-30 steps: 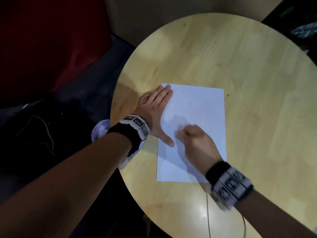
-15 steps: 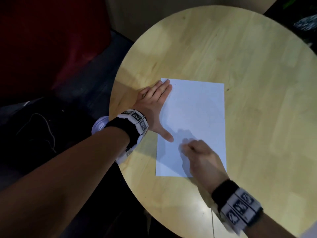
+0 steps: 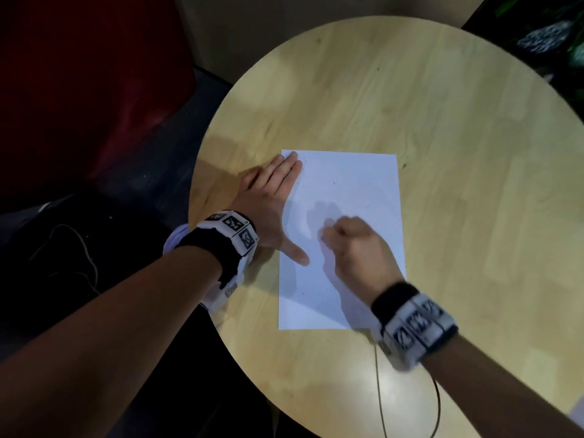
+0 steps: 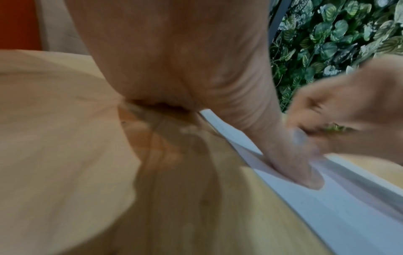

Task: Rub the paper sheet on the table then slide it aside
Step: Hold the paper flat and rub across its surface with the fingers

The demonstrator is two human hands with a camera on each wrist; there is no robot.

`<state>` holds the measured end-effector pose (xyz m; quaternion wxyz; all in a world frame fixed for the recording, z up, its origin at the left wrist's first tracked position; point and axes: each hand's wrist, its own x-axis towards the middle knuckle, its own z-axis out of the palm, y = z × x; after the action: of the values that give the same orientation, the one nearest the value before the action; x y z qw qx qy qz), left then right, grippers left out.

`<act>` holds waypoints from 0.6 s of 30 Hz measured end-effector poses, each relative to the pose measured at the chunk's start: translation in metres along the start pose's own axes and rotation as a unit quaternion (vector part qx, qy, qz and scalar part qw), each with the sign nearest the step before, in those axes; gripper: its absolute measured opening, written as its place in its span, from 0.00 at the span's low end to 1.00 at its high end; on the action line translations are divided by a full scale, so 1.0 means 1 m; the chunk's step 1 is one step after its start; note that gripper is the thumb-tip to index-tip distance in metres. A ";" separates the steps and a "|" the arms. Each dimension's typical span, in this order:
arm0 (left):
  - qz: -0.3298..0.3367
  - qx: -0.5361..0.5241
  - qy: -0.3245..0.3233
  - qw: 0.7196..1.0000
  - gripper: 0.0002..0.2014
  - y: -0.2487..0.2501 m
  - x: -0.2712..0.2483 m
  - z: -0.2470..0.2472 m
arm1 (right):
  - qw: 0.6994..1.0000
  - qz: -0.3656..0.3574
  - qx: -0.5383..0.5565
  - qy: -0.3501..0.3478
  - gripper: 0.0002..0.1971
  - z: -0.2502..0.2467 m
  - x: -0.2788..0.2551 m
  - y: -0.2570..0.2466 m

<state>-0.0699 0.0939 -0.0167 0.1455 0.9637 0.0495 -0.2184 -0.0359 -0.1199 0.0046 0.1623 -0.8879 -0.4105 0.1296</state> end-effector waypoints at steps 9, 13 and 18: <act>0.082 -0.078 0.012 0.993 0.70 0.027 0.024 -0.015 | 0.979 0.061 0.180 0.079 0.07 -0.006 -0.027 0.013; 0.064 -0.054 0.017 0.996 0.74 0.031 0.027 -0.003 | 0.978 0.099 0.112 0.146 0.05 -0.013 0.028 0.024; 0.050 -0.043 0.013 0.998 0.78 0.032 0.029 -0.003 | 0.982 0.141 0.043 0.117 0.05 -0.011 0.076 0.032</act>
<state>-0.0372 0.0648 -0.0188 0.1973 0.9604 0.0129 -0.1962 0.0373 -0.0827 -0.0055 0.2269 -0.9381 -0.2539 0.0639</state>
